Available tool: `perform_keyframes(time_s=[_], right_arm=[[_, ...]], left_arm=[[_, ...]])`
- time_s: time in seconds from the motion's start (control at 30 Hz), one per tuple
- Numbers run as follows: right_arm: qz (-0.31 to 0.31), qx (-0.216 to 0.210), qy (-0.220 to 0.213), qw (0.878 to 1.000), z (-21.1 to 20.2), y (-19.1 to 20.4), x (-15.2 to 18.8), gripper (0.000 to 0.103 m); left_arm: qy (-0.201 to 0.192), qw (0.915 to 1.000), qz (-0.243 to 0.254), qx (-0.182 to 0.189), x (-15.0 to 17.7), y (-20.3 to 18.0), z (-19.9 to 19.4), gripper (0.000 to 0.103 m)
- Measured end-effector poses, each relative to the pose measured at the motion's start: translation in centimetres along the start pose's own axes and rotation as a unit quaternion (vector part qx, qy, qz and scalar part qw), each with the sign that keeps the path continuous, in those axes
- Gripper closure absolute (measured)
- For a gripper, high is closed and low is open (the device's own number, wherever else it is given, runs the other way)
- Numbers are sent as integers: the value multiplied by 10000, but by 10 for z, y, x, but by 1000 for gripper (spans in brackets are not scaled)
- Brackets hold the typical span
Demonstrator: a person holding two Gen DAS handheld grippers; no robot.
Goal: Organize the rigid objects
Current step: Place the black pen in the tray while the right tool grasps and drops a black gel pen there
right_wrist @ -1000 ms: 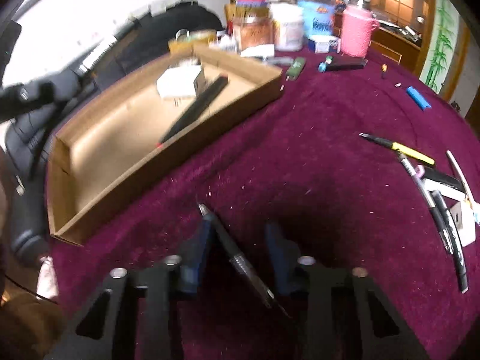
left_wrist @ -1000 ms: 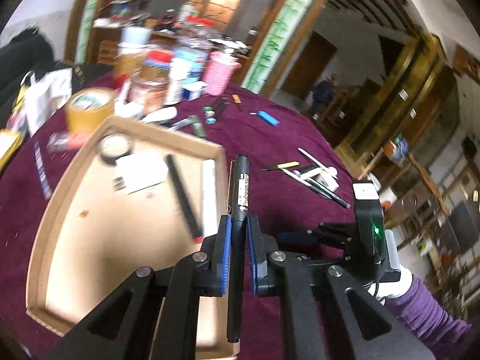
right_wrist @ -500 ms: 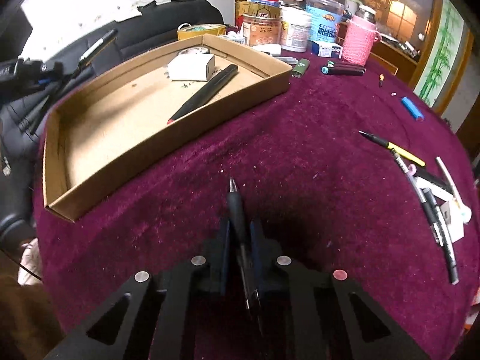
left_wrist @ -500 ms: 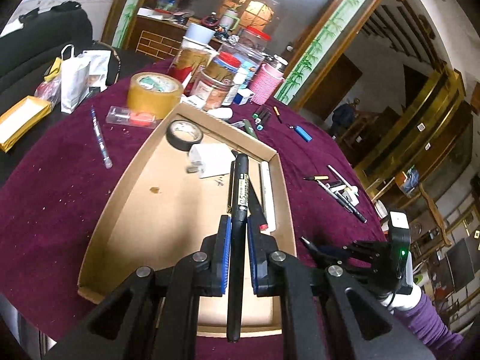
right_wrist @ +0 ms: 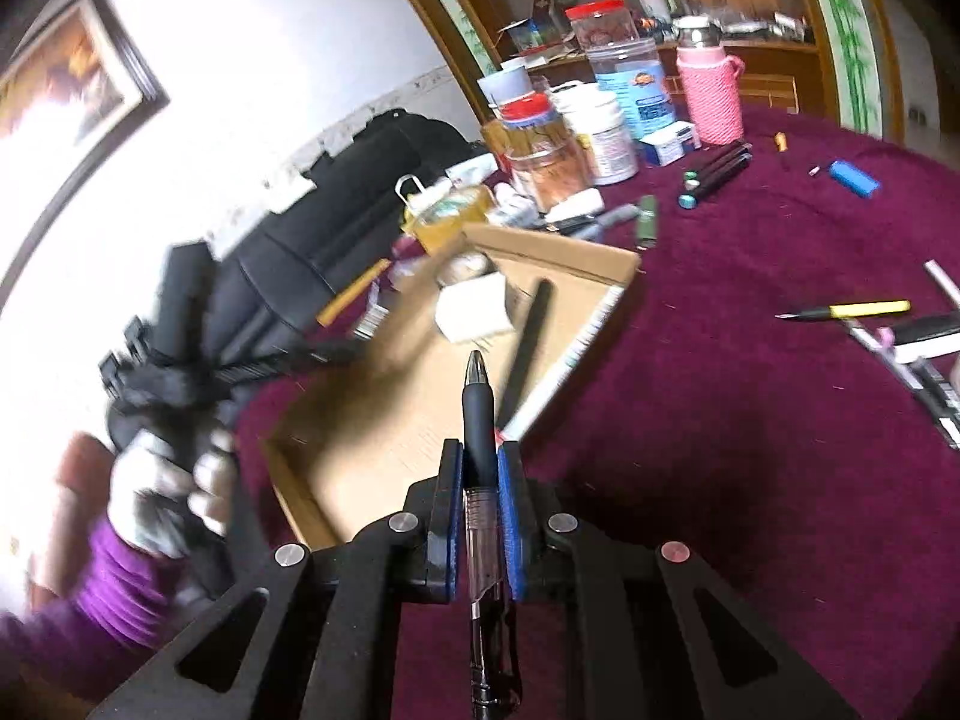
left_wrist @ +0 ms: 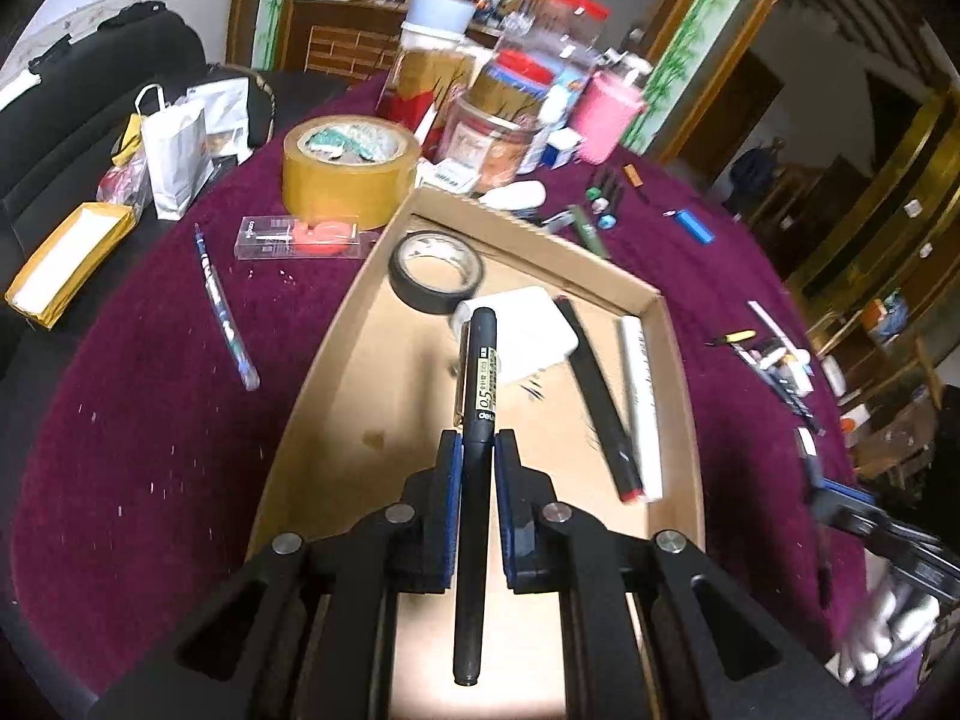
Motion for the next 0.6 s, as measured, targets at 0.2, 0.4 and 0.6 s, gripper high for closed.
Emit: perform_keyframes(time_s=[0.2,0.4,0.6], right_arm=[[535,79,306,9981,59,16,-28,90],[1377,354,544,9883,114,-7,-49,90],[1590,650,558,9836,137,-16,-58,90]], left_arm=[[444,9981,-73,-414,-25,14,37,93],[550,9972,-402,-323,-32,28,51,63],[128,9977,-638,163,-34,29,45,34]])
Point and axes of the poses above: each gripper's, at about its wrist camera, not at the fingertips, and z roughly the way its jaws point, y to its left, x to its underside, the point moved 2 cm from there along z, roughly the way its jaws point, and after that the axes turned 4 degrees about x, right-handed, at the moved point
